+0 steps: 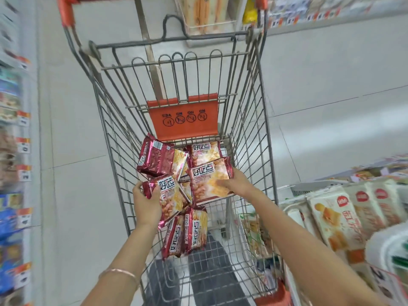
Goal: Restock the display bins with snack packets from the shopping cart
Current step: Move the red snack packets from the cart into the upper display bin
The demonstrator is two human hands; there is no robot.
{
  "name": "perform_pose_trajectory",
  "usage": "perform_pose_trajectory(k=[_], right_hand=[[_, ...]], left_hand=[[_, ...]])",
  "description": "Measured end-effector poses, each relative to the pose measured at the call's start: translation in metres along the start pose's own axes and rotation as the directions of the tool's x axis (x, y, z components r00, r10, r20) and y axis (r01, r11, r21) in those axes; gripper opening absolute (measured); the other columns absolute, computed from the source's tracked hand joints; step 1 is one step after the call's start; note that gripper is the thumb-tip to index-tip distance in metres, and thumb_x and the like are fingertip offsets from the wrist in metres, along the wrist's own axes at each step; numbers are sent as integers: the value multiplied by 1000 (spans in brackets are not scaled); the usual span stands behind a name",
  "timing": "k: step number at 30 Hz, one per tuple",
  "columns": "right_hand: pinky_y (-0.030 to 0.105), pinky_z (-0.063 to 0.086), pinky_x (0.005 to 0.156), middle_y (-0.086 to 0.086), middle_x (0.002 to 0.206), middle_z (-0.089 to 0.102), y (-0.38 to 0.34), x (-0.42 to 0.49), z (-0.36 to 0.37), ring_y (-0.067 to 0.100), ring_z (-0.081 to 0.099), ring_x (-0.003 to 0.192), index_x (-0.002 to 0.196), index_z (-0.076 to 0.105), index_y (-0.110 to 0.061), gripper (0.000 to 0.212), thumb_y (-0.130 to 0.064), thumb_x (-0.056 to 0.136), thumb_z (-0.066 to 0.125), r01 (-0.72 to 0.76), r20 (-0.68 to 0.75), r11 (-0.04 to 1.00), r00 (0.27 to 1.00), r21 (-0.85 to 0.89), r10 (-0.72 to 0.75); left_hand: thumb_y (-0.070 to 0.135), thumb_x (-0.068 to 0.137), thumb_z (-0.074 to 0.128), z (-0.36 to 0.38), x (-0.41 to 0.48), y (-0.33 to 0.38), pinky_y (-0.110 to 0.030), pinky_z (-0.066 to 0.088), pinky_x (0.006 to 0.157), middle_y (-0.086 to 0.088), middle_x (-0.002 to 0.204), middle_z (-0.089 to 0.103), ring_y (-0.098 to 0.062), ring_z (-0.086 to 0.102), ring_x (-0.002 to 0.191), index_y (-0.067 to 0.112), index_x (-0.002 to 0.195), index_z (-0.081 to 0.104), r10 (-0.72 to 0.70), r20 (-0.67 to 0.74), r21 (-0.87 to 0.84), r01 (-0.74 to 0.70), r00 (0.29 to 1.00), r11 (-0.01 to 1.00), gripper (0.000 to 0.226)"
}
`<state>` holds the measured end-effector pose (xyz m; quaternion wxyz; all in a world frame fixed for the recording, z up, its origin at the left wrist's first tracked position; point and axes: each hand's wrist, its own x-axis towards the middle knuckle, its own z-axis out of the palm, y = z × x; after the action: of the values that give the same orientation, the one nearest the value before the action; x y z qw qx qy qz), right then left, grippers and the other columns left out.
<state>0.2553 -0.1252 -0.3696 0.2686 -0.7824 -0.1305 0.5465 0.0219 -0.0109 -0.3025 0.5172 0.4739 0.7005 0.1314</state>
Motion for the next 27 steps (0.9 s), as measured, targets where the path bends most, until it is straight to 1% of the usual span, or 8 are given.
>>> perform_pose_trajectory(k=[4, 6, 8, 11, 14, 17, 22, 27], right_hand=[[29, 57, 85, 10, 109, 68, -35, -71, -9, 21, 69, 96, 132, 43, 1, 60, -15, 84, 75, -138, 436, 914, 899, 382, -47], [41, 50, 104, 11, 113, 65, -42, -100, 0, 27, 62, 107, 121, 47, -7, 51, -17, 80, 76, -143, 491, 905, 867, 401, -80], [50, 42, 111, 11, 115, 64, -43, -125, 10, 29, 58, 113, 116, 49, -17, 44, -20, 80, 74, -137, 484, 885, 868, 445, -109], [50, 43, 109, 11, 119, 64, -43, -164, 23, 31, 57, 123, 121, 52, -14, 42, -24, 86, 71, -106, 452, 871, 881, 480, -142], [40, 54, 92, 9, 110, 68, -45, -208, 24, 24, 66, 101, 120, 52, -9, 39, -24, 88, 70, -24, 338, 868, 926, 496, -167], [35, 57, 77, 7, 109, 70, -50, -256, 15, 21, 70, 92, 135, 48, -6, 57, -27, 88, 71, 81, 190, 869, 962, 489, -197], [32, 58, 72, 4, 109, 72, -52, -351, -23, 19, 71, 89, 142, 45, -11, 57, -26, 92, 67, 282, -104, 820, 958, 497, -267], [27, 57, 62, 4, 103, 71, -41, -474, -76, 15, 72, 76, 140, 47, -10, 54, -23, 91, 66, 488, -400, 738, 860, 465, -317]], left_hand=[[40, 97, 59, -16, -5, 14, -55, 33, 114, -7, 151, 44, -33, 43, 138, 16, 149, 33, -102, 137, -69, 112, 985, 991, 63], [58, 86, 65, -24, -15, 19, -62, 33, 112, -12, 154, 41, -36, 43, 138, 17, 151, 32, -195, 304, -89, 232, 932, 969, 84], [60, 91, 56, -36, -35, 33, -60, 47, 100, -24, 135, 59, -38, 62, 117, 10, 143, 41, -208, 473, -153, 312, 856, 938, 74], [84, 82, 38, -55, -67, 51, -60, 45, 102, -29, 123, 65, -44, 65, 112, 12, 136, 48, -140, 668, -54, 235, 731, 970, 90], [83, 57, 74, -64, -90, 60, -64, 34, 112, -25, 150, 40, -42, 48, 134, 24, 158, 6, -94, 691, 86, 48, 717, 995, 135], [67, 41, 93, -74, -117, 80, -59, 48, 102, -23, 145, 49, -39, 60, 122, 29, 155, -16, -27, 711, 116, -80, 703, 990, 162], [57, 35, 97, -86, -208, 139, -53, 53, 96, -20, 128, 63, -37, 67, 109, 24, 156, 10, 170, 812, -14, -271, 559, 962, 152], [52, 43, 95, -75, -322, 187, -45, 61, 77, -18, 107, 74, -30, 73, 84, 13, 124, 53, 304, 888, -141, -424, 344, 894, 99]])
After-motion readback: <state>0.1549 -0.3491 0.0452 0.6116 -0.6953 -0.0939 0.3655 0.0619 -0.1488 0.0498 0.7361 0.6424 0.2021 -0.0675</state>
